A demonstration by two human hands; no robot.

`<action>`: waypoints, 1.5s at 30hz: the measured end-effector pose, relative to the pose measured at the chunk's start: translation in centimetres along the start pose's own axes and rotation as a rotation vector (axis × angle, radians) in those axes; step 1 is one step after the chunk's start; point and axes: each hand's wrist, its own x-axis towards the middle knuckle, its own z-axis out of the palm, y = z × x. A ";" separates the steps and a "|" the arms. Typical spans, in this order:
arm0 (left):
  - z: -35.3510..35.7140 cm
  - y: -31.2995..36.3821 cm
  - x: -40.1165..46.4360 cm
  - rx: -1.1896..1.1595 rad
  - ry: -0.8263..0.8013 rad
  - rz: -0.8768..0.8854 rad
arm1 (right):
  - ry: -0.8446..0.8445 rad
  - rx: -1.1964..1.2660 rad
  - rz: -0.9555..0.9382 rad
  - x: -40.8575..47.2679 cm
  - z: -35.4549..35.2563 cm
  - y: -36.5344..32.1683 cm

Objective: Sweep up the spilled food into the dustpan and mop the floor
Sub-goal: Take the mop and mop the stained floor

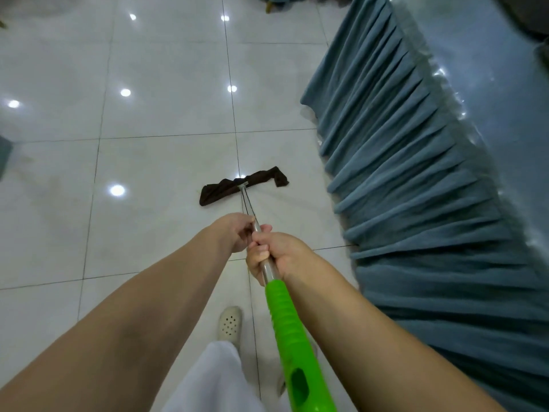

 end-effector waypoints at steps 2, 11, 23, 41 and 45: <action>1.3 -1.7 -0.5 -0.022 0.004 -0.001 | -0.017 -0.006 0.008 -0.6 -1.9 0.2; 9.4 -11.0 -2.8 -0.136 -0.009 0.061 | -0.079 0.024 0.089 -7.4 -13.2 -1.3; 12.2 -18.6 -5.1 -0.275 -0.009 0.056 | -0.214 0.002 0.255 -12.2 -19.5 -0.4; 5.2 -7.0 -1.6 -0.445 0.042 0.142 | -0.097 -0.145 0.234 -5.1 -7.9 -4.3; 1.5 -2.1 -0.8 -0.502 0.033 0.146 | -0.083 -0.174 0.210 -2.4 -2.1 -5.0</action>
